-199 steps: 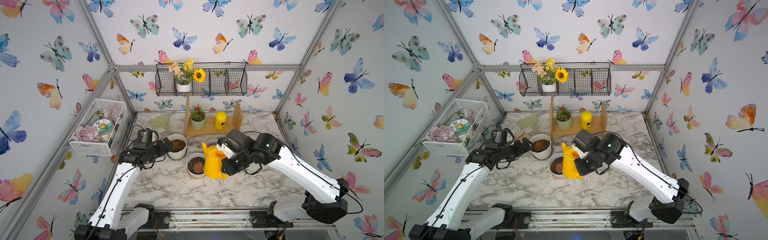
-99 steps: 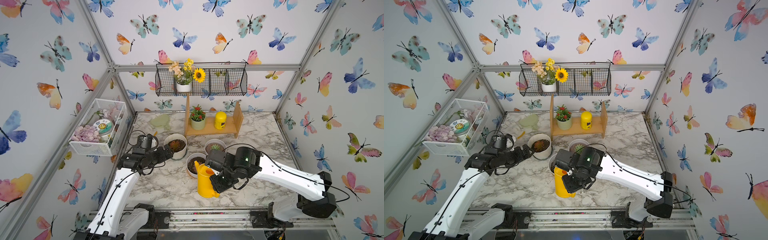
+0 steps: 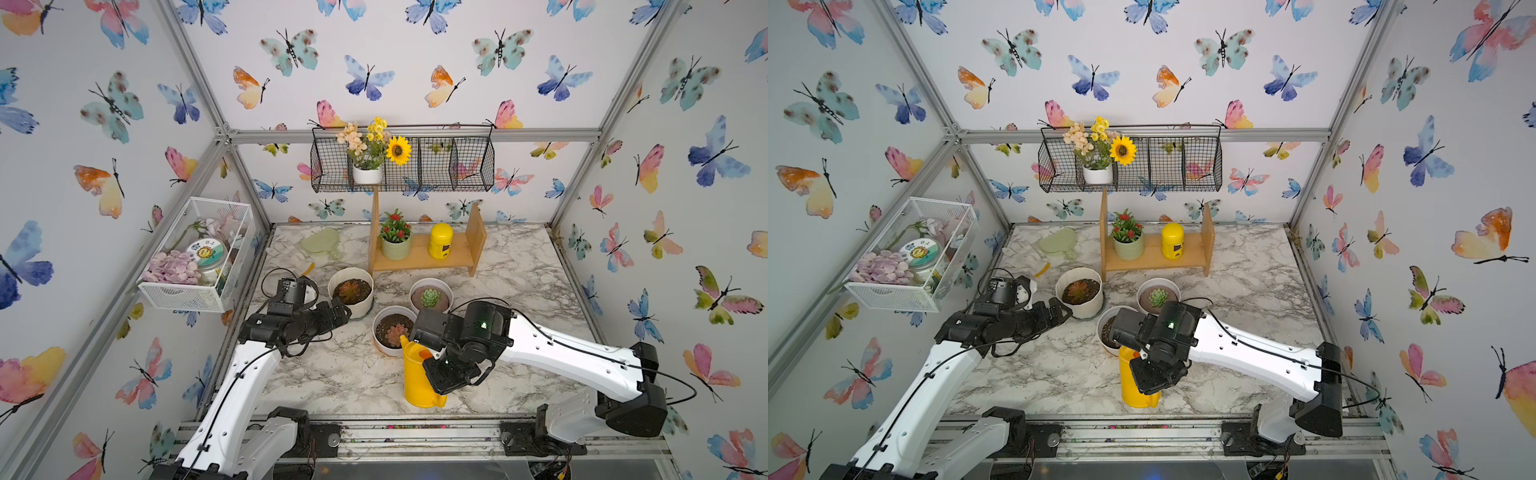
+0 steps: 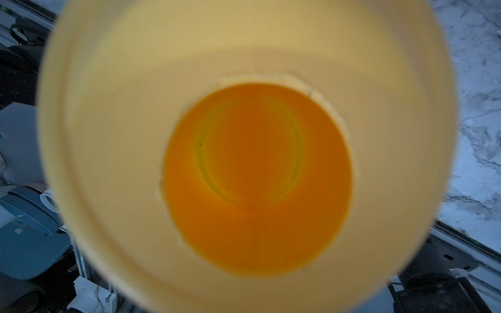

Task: Water the succulent around the soil edge
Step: Water the soil of the potted plant with water.

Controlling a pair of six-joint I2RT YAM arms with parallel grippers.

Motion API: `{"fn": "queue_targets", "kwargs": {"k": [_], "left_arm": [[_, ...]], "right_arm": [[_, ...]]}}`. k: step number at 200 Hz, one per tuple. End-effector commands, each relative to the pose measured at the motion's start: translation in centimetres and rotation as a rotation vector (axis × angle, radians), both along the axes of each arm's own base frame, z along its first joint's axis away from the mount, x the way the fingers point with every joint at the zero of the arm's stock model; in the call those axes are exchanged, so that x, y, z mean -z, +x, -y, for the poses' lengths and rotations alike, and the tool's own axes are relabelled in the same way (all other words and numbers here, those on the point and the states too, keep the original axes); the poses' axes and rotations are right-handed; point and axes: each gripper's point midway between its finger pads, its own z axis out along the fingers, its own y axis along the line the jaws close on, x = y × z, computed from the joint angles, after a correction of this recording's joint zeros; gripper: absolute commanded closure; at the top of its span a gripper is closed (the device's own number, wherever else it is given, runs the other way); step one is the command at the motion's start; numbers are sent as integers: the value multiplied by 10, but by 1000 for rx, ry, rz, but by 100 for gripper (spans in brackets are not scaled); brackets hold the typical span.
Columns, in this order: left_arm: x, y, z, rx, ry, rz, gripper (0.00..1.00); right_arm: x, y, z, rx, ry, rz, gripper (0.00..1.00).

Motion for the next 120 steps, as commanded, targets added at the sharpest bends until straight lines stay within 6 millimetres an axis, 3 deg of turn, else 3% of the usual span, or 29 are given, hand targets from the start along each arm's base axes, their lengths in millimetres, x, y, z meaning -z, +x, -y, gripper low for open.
{"fn": "queue_targets", "kwargs": {"k": [1,37,120], "left_arm": [[-1,-3,7,41,-23,18,2],[2,-2,7,36,-27,13,1],[6,-2,8,31,-37,23,1]], "right_arm": [[1,-9,8,18,-7,-36,99],[-2,-7,6,24,0,-30,99],[-12,-11,-19,-9,44,-80,99]]}}
